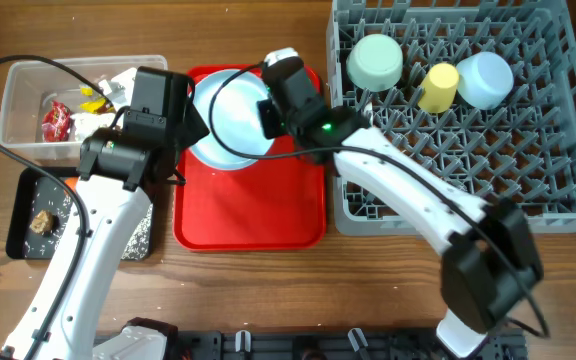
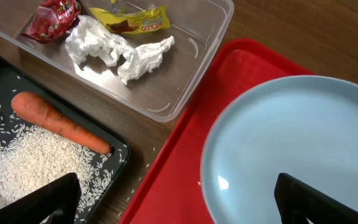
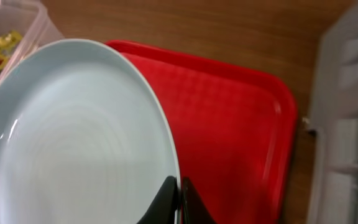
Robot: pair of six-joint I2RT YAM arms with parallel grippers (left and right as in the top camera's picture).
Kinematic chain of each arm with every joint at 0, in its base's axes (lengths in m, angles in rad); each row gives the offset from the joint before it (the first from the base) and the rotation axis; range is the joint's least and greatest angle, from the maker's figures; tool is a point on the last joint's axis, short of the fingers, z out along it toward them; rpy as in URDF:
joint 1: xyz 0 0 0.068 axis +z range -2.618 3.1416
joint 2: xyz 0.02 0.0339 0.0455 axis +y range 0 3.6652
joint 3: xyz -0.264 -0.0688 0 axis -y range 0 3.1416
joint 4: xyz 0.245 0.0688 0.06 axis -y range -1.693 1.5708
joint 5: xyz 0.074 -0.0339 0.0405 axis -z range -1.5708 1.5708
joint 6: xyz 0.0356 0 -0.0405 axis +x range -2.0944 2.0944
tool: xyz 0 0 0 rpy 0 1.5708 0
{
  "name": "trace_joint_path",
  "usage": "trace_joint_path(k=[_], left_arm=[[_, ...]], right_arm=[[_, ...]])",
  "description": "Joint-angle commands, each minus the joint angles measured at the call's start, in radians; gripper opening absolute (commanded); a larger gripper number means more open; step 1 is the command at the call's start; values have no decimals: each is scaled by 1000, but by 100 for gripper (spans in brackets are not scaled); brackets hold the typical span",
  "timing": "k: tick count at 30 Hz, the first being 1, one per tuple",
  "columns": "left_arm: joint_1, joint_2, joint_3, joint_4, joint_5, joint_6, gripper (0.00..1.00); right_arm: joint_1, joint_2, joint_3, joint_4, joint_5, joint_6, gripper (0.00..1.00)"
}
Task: Sort waste into correct bins and load items into the dishwasher rack
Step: 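Grip the light-blue plate rim and lift it with the right gripper, then carry the plate into the rack and stand it upright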
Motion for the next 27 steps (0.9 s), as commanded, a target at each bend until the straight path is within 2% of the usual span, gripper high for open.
trace_joint_path(k=[1,3,7,12,18,26,27], left_arm=[[3,-20,7,0,-17,-9,100],[3,-20,7,0,-17,-9,100],[3,-20,7,0,-17,-9,100],[3,-20,7,0,-17,-9,100],[3,-20,7,0,-17,-9,100],[3,-20,7,0,-17,-9,100],[3,-20,7,0,-17,-9,100]], right_arm=[[-36,-134,11,-92,228,-2,4],[-62,-191,11,-182,367,-18,4],[-128,-262,11,-326,520,-115,4],[-253,-275,10,-465,561,-132,4],[-402,-275,10,-497,657,-135,4],[-414,-273,5,-454,657,-286,4],[-417,-273,2,-427,657,-346,4]])
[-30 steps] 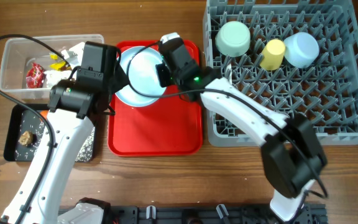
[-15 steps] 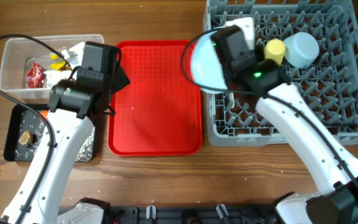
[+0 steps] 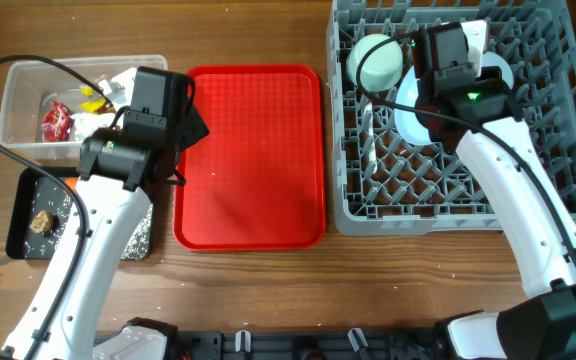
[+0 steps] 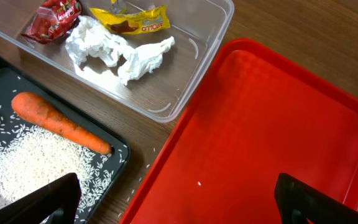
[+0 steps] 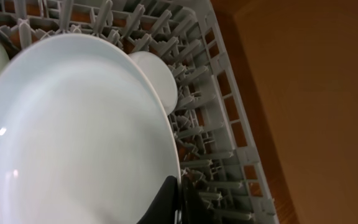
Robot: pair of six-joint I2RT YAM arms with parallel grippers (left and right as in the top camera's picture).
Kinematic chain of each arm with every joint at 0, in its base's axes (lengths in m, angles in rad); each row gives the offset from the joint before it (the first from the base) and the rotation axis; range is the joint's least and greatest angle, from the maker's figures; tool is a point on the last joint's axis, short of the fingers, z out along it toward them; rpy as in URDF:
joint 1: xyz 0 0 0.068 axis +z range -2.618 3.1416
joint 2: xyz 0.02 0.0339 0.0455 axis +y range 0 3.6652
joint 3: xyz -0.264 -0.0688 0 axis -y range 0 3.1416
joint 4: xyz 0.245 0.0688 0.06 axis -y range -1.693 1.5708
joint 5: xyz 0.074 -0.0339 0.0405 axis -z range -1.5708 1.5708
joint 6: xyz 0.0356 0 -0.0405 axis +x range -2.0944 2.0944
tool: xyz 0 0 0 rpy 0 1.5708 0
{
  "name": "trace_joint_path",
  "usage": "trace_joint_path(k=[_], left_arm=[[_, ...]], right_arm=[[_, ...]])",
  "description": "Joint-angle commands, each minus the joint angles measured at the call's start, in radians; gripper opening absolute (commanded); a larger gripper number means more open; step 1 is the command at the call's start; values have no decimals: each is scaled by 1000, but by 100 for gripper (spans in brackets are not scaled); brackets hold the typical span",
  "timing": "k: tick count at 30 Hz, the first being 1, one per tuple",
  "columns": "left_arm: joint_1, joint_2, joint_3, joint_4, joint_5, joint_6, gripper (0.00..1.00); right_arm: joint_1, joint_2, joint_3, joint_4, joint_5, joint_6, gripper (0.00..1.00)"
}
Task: Sort waste into correct bins and load items into the dishwasher rack
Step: 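Carry the plate into the rack and stand it upright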
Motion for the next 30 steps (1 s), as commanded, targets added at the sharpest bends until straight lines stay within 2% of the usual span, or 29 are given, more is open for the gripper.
trace_joint_path(k=[1,4,5,21,25,30], left_arm=[[3,-20,8,0,-16,-9,100],[3,-20,8,0,-16,-9,100],[3,-20,8,0,-16,-9,100],[3,-20,8,0,-16,-9,100],[3,-20,8,0,-16,-9,100],[3,-20,8,0,-16,-9,100]], right_arm=[[-3,-14,0,74,37,-192,4],[-5,-14,0,122,62,-361,4],[-5,-14,0,121,61,-369,4],[-3,6,-60,97,-16,-260,4],[2,6,-60,60,-179,-210,4],[13,6,-60,36,-223,-151,3]])
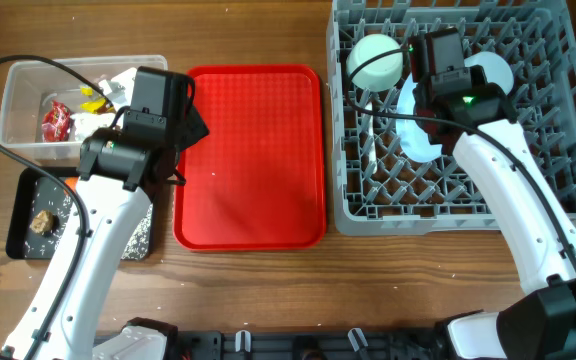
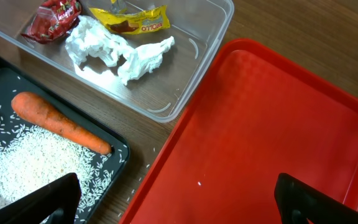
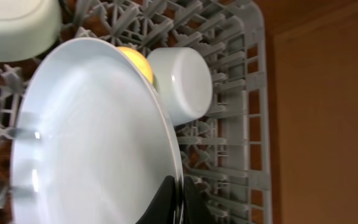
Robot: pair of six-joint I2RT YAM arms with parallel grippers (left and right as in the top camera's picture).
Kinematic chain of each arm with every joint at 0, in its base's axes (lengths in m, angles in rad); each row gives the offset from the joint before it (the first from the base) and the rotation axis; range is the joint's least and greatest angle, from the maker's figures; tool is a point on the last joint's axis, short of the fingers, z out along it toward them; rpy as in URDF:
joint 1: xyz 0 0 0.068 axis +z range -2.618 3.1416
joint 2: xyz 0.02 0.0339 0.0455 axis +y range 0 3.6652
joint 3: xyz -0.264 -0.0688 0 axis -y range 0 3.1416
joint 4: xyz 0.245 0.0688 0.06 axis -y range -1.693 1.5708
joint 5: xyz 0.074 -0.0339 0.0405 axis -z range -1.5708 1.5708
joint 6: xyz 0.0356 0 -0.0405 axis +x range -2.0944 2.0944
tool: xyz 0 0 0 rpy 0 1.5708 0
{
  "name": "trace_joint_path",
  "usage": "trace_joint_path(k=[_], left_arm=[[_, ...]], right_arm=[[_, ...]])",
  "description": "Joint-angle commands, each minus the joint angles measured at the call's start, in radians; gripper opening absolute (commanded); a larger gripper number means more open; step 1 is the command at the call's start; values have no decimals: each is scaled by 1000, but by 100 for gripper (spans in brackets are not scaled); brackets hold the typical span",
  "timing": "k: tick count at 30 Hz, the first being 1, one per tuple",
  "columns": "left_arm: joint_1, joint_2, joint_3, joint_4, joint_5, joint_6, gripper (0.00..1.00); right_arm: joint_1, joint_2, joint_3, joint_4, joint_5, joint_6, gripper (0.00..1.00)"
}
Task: Sort waste into correct bins and load items into the dishwasher rack
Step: 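Carry the plate into the rack and stand it upright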
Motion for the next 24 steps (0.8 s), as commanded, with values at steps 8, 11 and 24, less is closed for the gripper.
trace_joint_path(k=[8,11,24], left_arm=[[3,-20,8,0,-17,-9,100],[3,-20,8,0,-17,-9,100],[3,-20,8,0,-17,-9,100]], right_arm=[[17,5,-8,-34,-329,72,8],[19,5,-8,-33,-381,77,8],[-2,-27,84,-3,-358,170,77]])
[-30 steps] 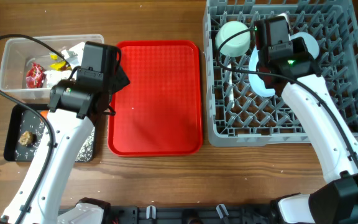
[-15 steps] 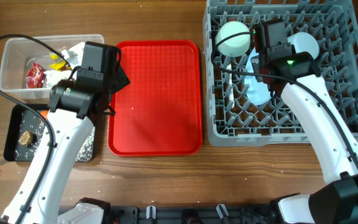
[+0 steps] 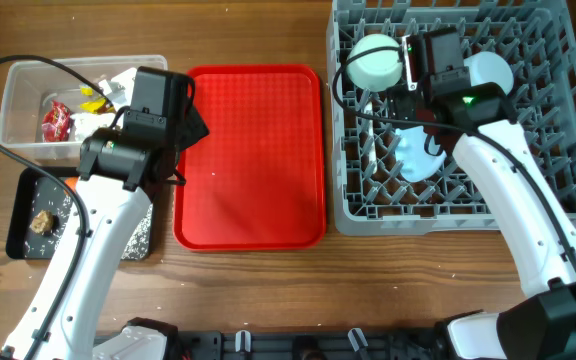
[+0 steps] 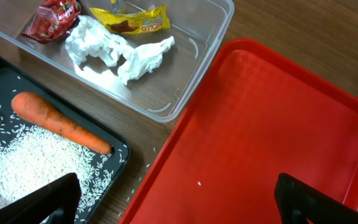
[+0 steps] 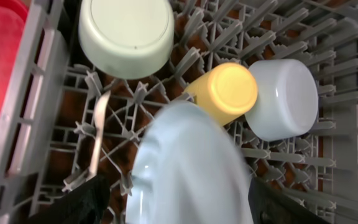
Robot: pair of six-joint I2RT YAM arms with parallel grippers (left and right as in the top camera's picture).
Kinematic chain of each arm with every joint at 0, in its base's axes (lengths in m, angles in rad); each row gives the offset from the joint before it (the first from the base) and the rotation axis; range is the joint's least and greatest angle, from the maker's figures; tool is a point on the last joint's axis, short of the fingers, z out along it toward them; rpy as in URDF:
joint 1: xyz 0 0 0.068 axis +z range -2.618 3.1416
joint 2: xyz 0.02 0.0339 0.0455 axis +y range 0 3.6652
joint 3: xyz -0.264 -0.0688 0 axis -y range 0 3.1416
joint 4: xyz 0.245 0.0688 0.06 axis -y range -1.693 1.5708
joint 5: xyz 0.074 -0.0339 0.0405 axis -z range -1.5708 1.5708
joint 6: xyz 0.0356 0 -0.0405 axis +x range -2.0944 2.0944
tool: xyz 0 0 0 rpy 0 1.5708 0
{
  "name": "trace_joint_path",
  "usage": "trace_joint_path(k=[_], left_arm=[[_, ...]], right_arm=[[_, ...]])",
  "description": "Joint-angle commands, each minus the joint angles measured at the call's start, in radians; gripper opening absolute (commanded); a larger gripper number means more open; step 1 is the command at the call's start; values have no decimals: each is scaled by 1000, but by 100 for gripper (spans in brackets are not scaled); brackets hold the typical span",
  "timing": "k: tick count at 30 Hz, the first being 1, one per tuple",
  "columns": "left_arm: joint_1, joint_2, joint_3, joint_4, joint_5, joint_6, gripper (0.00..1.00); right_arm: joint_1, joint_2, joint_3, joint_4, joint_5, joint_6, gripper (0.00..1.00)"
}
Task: Sort waste into correct bins and load items into the dishwasher rack
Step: 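Carry the plate into the rack and stand it upright, then open the right gripper and withdraw it from the rack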
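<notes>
A pale blue plate point(image 5: 191, 168) rests tilted among the tines of the grey dishwasher rack point(image 3: 558, 190), blurred in the right wrist view; overhead it shows as plate point(image 3: 415, 155). My right gripper point(image 5: 182, 208) stands open just above it, one finger on each side of the plate, and appears overhead as right gripper point(image 3: 418, 95). My left gripper point(image 4: 179, 208) is open and holds nothing over the left edge of the bare red tray point(image 3: 250, 160). In the clear waste bin point(image 4: 185, 68) lie wrappers and tissue. A carrot point(image 4: 58, 121) and rice lie on the black tray point(image 4: 120, 149).
The rack also holds an upturned green bowl point(image 5: 126, 34), a yellow cup point(image 5: 229, 90), a white cup point(image 5: 284, 99) and a spoon point(image 5: 97, 134). A brown lump point(image 3: 40, 222) sits on the black tray's far end.
My right gripper was shut on the plate's rim over the rack and is now open. The plate sits lower among the tines, more tilted. My left arm has not moved.
My right gripper first held the plate by its rim at the back of the red tray. Then it held the plate over the rack, leaving the tray bare, then lower beside the cups. Now the plate rests in the rack, released. My left arm stayed put throughout.
</notes>
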Motion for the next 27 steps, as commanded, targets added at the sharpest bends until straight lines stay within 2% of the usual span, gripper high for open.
trace_joint_path(k=[1,6,7,11,27], left_arm=[[3,-20,8,0,-16,-9,100],[3,-20,8,0,-16,-9,100],[3,-20,8,0,-16,-9,100],[3,-20,8,0,-16,-9,100],[3,-20,8,0,-16,-9,100]], right_arm=[[-11,-35,73,6,-18,53,79],[-11,-175,74,13,-55,63,91],[-11,-194,74,17,-64,80,100],[-11,-246,74,6,-76,78,100],[-11,-228,68,6,-76,76,100]])
